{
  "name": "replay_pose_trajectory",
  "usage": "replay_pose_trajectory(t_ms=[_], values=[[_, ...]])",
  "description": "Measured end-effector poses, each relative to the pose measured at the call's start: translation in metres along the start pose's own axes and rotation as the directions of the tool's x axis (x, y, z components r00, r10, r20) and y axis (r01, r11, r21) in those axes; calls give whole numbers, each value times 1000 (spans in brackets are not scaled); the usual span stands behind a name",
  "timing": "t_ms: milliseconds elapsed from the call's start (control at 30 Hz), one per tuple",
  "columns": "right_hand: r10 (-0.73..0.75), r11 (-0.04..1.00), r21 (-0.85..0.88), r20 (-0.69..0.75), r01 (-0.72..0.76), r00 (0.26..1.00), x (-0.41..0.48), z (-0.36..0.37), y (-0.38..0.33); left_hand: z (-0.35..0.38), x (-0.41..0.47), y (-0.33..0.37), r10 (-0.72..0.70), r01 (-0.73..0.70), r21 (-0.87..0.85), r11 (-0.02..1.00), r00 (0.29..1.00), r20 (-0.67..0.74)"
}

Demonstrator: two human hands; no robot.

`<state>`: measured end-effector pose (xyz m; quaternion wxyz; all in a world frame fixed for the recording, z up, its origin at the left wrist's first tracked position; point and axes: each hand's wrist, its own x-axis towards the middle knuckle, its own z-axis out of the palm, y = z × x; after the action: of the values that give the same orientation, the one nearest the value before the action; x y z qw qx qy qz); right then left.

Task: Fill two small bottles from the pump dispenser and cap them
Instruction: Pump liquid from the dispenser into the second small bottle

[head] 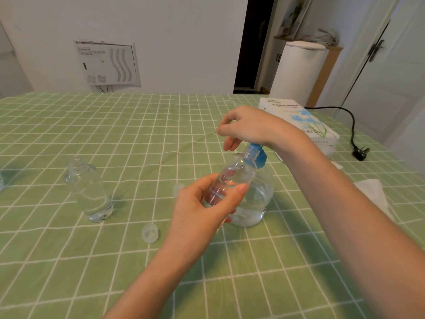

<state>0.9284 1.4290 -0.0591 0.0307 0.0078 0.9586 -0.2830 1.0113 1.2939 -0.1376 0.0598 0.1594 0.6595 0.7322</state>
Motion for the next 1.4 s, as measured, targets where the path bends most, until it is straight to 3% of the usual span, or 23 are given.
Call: replay_pose_trajectory(t_ms=[533, 900, 1400], values=[[-9, 1000, -10, -46, 8, 999, 0, -4, -1, 0, 0, 0, 5, -5, 15, 1000, 1000, -1], [1, 999, 45, 35, -2, 999, 1, 5, 6, 0, 0, -2, -5, 6, 31, 999, 1000, -16], [1, 1000, 15, -36, 0, 999, 1, -2, 0, 0, -1, 0, 9, -9, 26, 1000, 1000, -3]])
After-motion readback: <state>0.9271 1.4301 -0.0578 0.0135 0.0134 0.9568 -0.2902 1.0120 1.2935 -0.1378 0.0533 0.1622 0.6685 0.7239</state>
